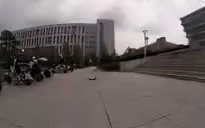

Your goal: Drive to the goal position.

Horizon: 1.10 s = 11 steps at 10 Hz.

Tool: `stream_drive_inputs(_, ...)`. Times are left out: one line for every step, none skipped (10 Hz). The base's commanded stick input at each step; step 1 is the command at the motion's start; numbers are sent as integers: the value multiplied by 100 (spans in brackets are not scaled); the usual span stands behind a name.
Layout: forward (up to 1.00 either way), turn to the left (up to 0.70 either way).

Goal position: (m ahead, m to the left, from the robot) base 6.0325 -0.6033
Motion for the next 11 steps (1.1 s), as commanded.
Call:
stream_drive_inputs(100, 0)
stream_drive_inputs(100, 0)
stream_drive_inputs(100, 0)
stream_drive_inputs(100, 0)
stream_drive_inputs(100, 20)
stream_drive_inputs(100, 11)
stream_drive_inputs(100, 0)
stream_drive_inputs(100, 0)
stream_drive_inputs(100, 0)
stream_drive_inputs(100, 0)
stream_drive_inputs(100, 0)
